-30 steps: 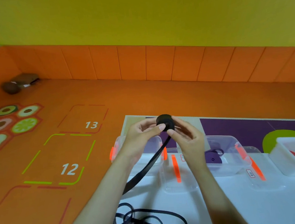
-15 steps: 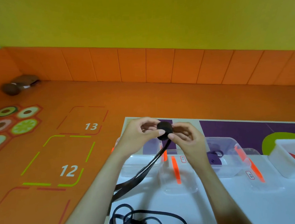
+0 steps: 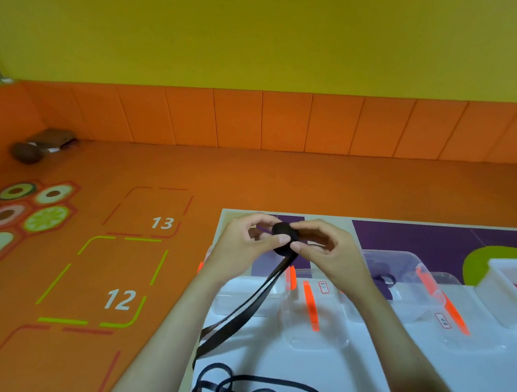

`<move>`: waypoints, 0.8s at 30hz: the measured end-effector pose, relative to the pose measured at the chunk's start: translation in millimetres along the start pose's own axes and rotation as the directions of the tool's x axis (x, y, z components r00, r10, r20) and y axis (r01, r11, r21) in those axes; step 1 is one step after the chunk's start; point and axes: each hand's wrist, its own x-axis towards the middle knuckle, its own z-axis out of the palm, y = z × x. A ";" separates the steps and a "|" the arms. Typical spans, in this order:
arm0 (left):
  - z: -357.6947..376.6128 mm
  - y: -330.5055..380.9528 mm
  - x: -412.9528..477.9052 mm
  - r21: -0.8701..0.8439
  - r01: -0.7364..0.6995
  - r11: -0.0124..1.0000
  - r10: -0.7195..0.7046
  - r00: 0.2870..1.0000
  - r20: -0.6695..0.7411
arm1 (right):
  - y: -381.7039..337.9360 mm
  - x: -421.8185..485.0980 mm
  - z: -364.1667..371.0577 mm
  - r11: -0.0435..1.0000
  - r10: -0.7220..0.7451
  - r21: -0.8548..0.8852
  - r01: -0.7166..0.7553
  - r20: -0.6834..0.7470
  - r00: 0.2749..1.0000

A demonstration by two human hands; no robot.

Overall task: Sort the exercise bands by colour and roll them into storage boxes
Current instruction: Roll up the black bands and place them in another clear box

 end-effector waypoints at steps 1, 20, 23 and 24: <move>2.6 -4.8 -2.0 -0.062 0.014 0.998 -0.017 0.999 -0.044 | 2.4 -3.4 7.8 0.999 0.002 0.050 0.001 -0.063 0.998; -16.2 18.9 -10.9 0.318 -0.165 0.934 0.147 0.986 0.079 | -1.2 -6.8 24.8 0.990 0.016 0.142 0.002 -0.128 0.992; -10.9 2.6 -19.2 0.123 -0.069 0.990 0.079 0.994 -0.079 | 8.7 -8.0 40.1 0.986 0.028 0.167 0.013 -0.247 0.969; -11.8 -0.8 -22.4 0.053 -0.022 0.998 0.028 0.994 -0.105 | 9.8 -4.8 39.5 0.996 0.007 0.094 0.015 -0.229 0.973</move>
